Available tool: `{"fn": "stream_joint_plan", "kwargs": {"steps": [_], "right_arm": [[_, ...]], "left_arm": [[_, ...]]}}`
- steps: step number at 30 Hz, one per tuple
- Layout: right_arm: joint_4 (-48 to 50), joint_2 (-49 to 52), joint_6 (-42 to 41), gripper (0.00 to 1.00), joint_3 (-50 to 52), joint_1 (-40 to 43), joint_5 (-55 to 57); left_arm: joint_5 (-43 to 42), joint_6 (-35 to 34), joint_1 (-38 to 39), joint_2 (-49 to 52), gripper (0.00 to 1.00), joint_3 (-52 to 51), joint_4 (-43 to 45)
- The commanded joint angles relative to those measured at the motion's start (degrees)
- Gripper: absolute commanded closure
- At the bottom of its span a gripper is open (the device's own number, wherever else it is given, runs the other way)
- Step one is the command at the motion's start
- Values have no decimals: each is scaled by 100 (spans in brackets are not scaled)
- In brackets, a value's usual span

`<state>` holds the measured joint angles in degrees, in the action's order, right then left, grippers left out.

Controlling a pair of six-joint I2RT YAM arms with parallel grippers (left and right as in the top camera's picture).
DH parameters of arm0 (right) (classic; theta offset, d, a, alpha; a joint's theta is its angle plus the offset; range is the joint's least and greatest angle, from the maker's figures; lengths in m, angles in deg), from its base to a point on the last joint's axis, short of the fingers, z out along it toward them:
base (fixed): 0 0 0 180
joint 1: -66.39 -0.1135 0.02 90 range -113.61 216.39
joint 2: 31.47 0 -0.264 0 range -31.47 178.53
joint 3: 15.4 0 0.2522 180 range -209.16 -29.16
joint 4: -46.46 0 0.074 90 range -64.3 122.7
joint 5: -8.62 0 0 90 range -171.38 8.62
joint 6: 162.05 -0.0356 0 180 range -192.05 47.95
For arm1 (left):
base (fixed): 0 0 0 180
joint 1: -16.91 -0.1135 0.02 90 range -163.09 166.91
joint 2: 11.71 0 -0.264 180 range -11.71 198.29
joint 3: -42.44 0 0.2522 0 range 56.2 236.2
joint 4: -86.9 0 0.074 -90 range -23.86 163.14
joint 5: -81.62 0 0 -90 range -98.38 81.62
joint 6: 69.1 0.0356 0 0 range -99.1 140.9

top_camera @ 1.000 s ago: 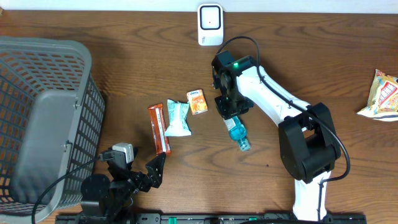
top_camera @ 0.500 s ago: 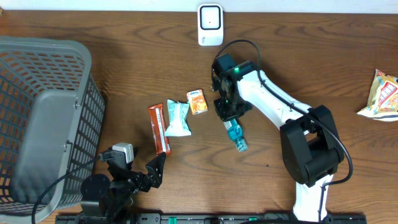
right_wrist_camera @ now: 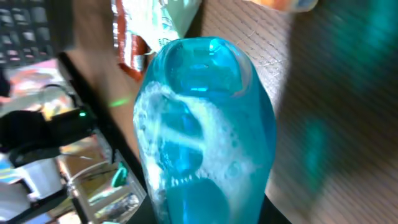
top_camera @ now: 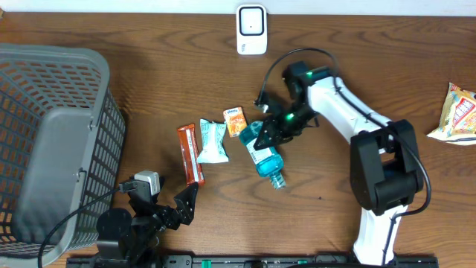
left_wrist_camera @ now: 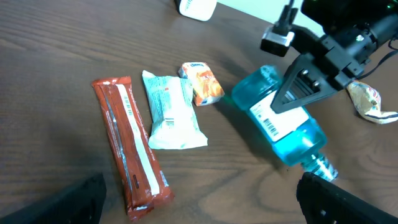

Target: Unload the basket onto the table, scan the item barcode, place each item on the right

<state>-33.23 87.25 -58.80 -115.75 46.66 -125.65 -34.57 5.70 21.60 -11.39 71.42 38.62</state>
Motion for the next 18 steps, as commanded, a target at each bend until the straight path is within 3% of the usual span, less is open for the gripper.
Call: {"fn": "stream_joint_plan", "kwargs": {"steps": [1, 18], "right_arm": [[-98, 9, 361, 99, -33, 203, -778], [-273, 9, 374, 99, -31, 282, -778]], "left_arm": [[31, -7, -17, -9, 2, 20, 0], [31, -7, -17, -9, 2, 20, -2]]}}
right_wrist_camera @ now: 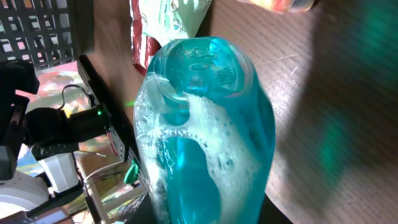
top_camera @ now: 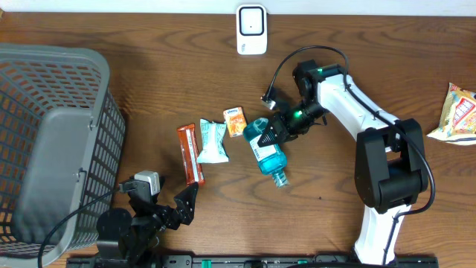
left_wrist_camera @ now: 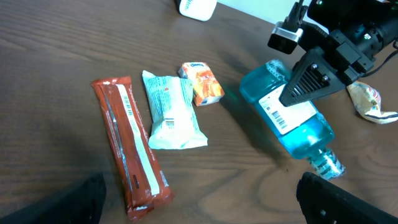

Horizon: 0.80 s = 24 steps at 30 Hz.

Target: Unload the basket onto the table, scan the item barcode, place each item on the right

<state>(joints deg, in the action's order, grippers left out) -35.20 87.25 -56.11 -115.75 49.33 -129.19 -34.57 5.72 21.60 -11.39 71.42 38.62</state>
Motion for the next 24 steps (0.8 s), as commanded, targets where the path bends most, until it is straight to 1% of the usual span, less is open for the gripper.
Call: {"fn": "stream_joint_plan", "kwargs": {"steps": [1, 8, 12, 17, 20, 22, 24], "right_arm": [[-92, 9, 107, 99, -33, 15, -424], [-175, -2, 109, 99, -33, 17, -470], [-470, -87, 535, 99, -37, 63, -708], [-1244, -236, 1665, 99, -37, 240, -1574], [-1958, -251, 2345, 99, -37, 354, -1875], [-2444, -251, 3029, 99, -35, 407, -2055], [-2774, -251, 3530, 99, -35, 437, -2162]], "left_arm": [[31, -9, -17, -9, 2, 20, -2], [31, -9, -17, -9, 2, 20, -2], [31, -9, -17, -9, 2, 20, -2], [31, -9, -17, -9, 2, 20, -2], [31, -9, -17, -9, 2, 20, -2], [31, -9, -17, -9, 2, 20, -2], [31, -9, -17, -9, 2, 20, -2]]}}
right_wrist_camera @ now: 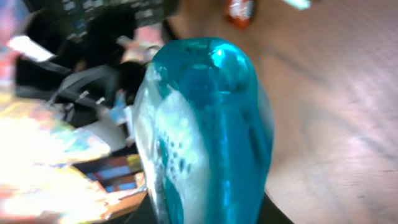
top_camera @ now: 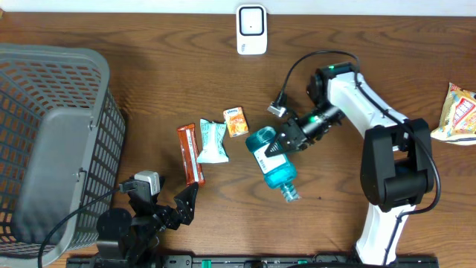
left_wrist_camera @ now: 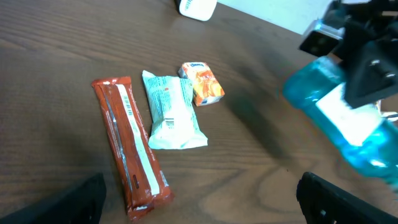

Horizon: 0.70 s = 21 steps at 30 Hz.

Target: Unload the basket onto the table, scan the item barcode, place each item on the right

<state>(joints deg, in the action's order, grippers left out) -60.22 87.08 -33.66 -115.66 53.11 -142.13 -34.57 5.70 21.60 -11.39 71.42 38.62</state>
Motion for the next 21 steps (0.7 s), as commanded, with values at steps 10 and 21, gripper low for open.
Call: {"fn": "stream_joint_plan", "kwargs": {"steps": [10, 21], "right_arm": [[-461, -236, 1169, 99, -2, -44, -977], [-461, -236, 1137, 99, 7, -55, -992]], "left_arm": [[31, -7, -17, -9, 2, 20, -2], [31, -7, -17, -9, 2, 20, -2]]}}
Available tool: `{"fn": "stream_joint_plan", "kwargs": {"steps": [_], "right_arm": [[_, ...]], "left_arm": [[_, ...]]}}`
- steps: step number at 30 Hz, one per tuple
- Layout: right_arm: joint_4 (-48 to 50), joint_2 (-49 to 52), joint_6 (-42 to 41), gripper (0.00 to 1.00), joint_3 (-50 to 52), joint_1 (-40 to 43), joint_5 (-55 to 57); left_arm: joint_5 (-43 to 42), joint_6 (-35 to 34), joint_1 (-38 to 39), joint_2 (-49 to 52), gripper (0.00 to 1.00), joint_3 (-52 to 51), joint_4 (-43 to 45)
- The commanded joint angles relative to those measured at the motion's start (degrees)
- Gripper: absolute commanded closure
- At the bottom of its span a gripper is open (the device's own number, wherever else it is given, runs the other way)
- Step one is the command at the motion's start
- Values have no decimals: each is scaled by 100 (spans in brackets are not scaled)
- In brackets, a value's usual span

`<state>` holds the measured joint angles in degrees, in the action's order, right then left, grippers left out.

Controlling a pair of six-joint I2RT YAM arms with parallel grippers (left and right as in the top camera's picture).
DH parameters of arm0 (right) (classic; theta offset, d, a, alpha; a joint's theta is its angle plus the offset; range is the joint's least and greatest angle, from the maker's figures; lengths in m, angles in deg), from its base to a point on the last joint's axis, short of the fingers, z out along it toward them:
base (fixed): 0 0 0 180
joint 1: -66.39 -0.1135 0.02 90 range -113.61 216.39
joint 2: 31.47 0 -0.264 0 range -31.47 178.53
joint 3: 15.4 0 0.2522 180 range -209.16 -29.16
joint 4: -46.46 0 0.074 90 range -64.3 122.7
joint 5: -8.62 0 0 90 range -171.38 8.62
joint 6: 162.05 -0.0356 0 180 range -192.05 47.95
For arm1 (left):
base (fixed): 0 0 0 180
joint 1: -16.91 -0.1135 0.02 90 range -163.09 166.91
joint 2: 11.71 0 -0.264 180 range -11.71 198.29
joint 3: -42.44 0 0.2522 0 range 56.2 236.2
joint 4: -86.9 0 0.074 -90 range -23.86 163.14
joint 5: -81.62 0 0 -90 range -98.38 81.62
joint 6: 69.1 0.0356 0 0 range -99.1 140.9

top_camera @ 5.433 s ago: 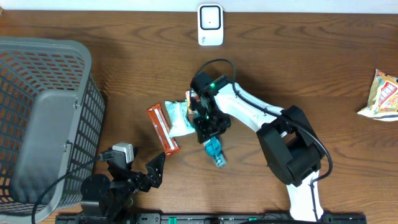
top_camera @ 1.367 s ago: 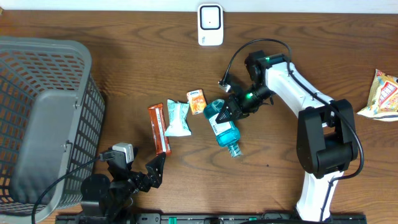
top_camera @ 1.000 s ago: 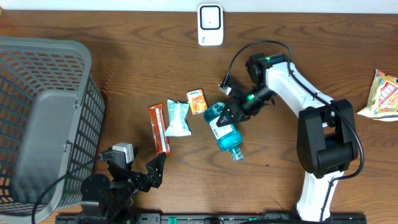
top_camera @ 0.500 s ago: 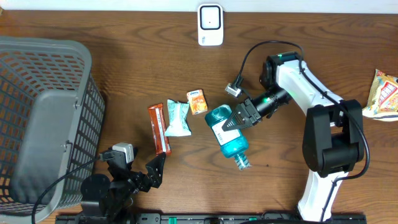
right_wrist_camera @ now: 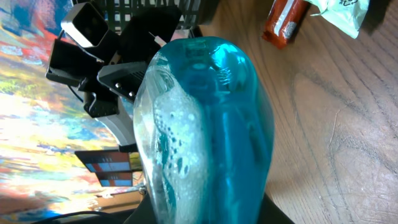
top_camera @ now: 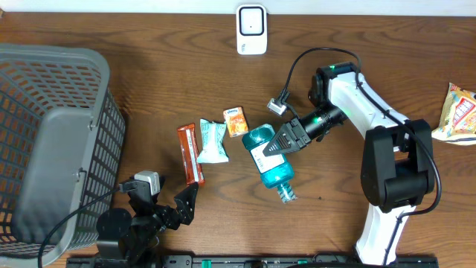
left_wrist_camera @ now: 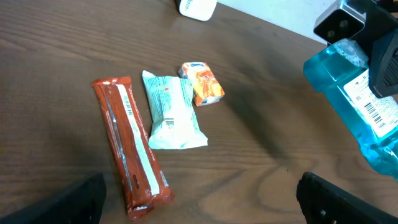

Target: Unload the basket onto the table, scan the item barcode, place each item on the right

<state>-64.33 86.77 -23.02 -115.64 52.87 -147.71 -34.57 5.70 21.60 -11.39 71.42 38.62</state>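
Note:
A blue bottle [top_camera: 269,161] of clear blue liquid with a white barcode label [left_wrist_camera: 372,102] hangs above the table's middle, its cap pointing toward the front edge. My right gripper [top_camera: 286,141] is shut on it; the bottle [right_wrist_camera: 205,124] fills the right wrist view and hides the fingers. The white scanner [top_camera: 251,30] stands at the back edge. My left gripper [left_wrist_camera: 199,199] rests low at the front left, its fingers [left_wrist_camera: 56,202] spread wide, open and empty.
A red bar [top_camera: 190,154], a pale green packet [top_camera: 213,141] and a small orange box [top_camera: 235,121] lie left of the bottle. A grey mesh basket [top_camera: 52,141] fills the left side. A yellow snack bag [top_camera: 457,113] lies at the right edge.
The right gripper has shifted slightly left and toward the front with the bottle, which has turned so its barcode label shows clearly in the left wrist view. The left arm has not moved.
The right gripper was shut on the blue bottle beside the orange box, low over the table. It then held it further right and higher, cap tilted forward. Now the bottle hangs over the table's middle with its label turned up. The left arm stayed still throughout.

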Motion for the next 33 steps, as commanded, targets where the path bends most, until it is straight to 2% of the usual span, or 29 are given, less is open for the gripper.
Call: {"fn": "stream_joint_plan", "kwargs": {"steps": [1, 20, 27, 30, 33], "right_arm": [[-50, -205, 74, 99, 4, -31, -433], [-50, -205, 7, 99, 4, -31, -448], [-35, -205, 33, 99, 2, -28, -905], [361, -205, 31, 99, 2, 9, -1069], [1235, -205, -76, 99, 0, 81, -761]], "left_arm": [[31, -7, -17, -9, 2, 20, -2], [31, -7, -17, -9, 2, 20, -2], [31, -7, -17, -9, 2, 20, -2], [31, -7, -17, -9, 2, 20, -2], [31, -7, -17, -9, 2, 20, -2]]}}
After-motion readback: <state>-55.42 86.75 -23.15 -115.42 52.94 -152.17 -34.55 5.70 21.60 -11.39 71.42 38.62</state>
